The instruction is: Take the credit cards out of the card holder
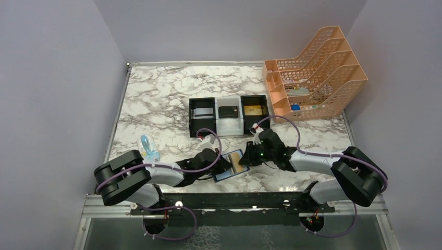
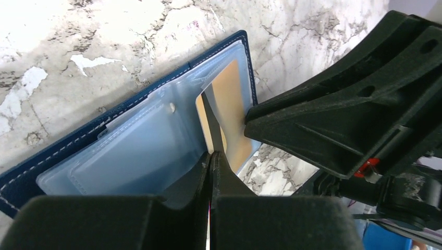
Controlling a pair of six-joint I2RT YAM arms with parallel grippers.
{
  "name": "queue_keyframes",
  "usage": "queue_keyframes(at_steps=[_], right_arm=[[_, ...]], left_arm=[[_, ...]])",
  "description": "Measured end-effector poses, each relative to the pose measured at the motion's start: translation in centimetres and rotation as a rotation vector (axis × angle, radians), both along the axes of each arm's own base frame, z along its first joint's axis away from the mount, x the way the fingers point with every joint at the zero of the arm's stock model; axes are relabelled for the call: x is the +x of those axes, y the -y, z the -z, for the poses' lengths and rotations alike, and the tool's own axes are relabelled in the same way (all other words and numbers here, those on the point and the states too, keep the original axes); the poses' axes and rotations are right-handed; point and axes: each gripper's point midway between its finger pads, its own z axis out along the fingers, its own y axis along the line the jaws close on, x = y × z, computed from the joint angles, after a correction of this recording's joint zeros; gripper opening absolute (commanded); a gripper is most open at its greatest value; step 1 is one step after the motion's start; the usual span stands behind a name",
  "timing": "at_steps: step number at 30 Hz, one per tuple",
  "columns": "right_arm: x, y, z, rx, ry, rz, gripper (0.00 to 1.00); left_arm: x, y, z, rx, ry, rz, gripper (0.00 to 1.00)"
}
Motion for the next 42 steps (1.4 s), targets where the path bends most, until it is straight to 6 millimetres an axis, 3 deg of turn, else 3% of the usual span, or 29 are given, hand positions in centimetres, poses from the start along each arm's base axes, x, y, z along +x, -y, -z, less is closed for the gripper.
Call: queue_keyframes(at_steps=[12,22,31,42], right_arm=[[-0.3,0.7,-0.2,-0.037,0.01,-0.013,0.19],[-0.1,-1.6,-2.9,0.038,0.036,-0.118,0.22],[0.6,-0.9,-0.1,-0.059,-0.024,-0.073,0.22],[0.4,-1.1,0.2,-0.017,-0.037,-0.045,0.22]], left_arm=[[-0.5,-0.8,-0.6,-0.028,0.014,-0.001,0.0],[-0.5,-0.9,-0.4,-0.012,0.019,0.007,0.02],[-0.6,-1.1,0.0,0.014,0.011,0.012,0.24],[-0.3,-0.5,0.1,0.01,-0.009,-0.002,0.26]])
